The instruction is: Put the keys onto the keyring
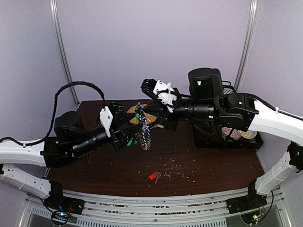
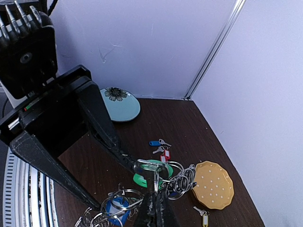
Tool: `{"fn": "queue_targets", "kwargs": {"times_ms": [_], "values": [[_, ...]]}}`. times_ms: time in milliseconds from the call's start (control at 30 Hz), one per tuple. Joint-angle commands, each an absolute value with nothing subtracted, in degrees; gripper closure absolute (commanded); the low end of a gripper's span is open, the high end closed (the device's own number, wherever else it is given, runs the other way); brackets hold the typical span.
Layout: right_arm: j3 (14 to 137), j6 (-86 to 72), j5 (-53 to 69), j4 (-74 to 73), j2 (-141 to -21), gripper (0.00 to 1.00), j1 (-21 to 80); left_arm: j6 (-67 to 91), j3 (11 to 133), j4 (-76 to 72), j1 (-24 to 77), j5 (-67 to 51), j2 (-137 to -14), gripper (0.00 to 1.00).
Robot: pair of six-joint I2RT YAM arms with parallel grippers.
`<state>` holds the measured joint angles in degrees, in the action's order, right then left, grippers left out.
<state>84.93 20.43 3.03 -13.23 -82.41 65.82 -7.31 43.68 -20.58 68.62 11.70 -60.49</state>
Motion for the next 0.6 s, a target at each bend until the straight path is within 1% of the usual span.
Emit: {"fn": "queue_targets", "kwargs": {"times_ms": [0, 100, 233, 300, 433, 500, 567], "values": [[86.2, 19.1, 3.0, -9.9, -81.8, 1.00, 66.0, -8.8, 42.4, -26.2, 68.7, 19.8, -59.2, 0.57], [86.3, 19.3, 3.4, -9.9, -81.9, 1.00, 66.1, -8.1, 41.8, -27.0, 68.6, 21.5, -58.6, 0.56], [86.3, 19.6, 3.7, -10.1, -82.3, 1.00, 66.1, -8.4, 42.7, -27.1, 68.6, 19.0, -58.8, 0.53], [86.4, 19.7, 4.2, -10.0, -82.3, 1.00, 66.1, -8.4, 42.8, -27.8, 68.6, 17.6, -58.1, 0.49], [86.2, 19.5, 4.2, -9.8, -82.5, 1.00, 66.0, -7.9, 43.4, -27.9, 68.6, 7.4, -55.9, 0.47], [85.9, 19.6, 4.0, -9.5, -82.3, 1.00, 66.1, -6.8, 43.5, -27.3, 68.7, 6.0, -55.0, 0.46], [85.7, 19.5, 4.1, -9.4, -82.2, 1.00, 66.1, -6.1, 43.1, -27.3, 68.6, 7.6, -54.1, 0.45]]}}
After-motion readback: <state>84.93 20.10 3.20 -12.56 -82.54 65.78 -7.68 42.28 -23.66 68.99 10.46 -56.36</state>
